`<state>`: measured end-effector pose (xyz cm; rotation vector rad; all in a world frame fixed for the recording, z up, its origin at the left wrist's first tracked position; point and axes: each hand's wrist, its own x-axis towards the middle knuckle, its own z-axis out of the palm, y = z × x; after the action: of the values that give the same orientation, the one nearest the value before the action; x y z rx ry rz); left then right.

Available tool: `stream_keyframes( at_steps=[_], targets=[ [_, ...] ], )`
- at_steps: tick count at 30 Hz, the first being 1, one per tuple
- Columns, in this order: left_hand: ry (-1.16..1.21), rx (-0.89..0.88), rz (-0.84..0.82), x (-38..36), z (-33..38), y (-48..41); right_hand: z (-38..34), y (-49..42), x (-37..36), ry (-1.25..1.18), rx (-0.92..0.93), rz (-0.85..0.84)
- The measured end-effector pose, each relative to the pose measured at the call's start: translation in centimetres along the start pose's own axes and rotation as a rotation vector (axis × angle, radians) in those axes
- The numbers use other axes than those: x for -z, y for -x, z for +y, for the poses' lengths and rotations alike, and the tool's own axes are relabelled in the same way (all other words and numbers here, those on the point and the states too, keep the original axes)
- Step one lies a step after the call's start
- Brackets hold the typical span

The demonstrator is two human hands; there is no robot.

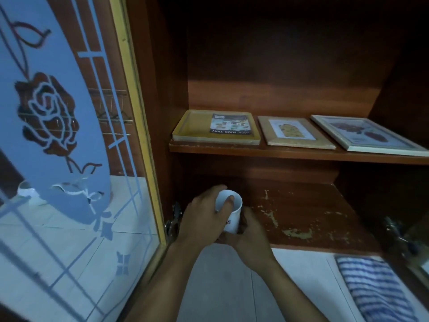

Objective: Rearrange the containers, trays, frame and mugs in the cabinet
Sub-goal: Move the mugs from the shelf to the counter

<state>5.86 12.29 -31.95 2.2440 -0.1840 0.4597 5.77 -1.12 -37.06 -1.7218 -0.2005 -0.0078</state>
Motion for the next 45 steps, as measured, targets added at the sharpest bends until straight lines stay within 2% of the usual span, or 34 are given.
stream_keyframes(
  at_steps=[7, 20, 25, 37, 45],
  targets=[
    [0.034, -0.012, -0.041, -0.2, 1.7, 2.5, -1.4, 3.2, 1.8, 0.020, 0.018, -0.017],
    [-0.111, -0.027, -0.131, 2.8, 6.7, 7.5, -4.0, 8.7, 2.8, 0.046, 0.058, -0.058],
    [-0.105, -0.012, -0.176, 4.1, 6.8, 9.4, -4.9, 11.0, 1.9, 0.054, 0.058, -0.048],
    [-0.016, -0.124, -0.187, 8.6, 7.0, 14.3, -8.2, 17.8, -1.7, 0.046, -0.002, -0.010],
    [-0.006, -0.136, -0.176, 10.9, 7.5, 17.8, -9.2, 21.6, -3.5, 0.071, 0.013, 0.007]
  ],
)
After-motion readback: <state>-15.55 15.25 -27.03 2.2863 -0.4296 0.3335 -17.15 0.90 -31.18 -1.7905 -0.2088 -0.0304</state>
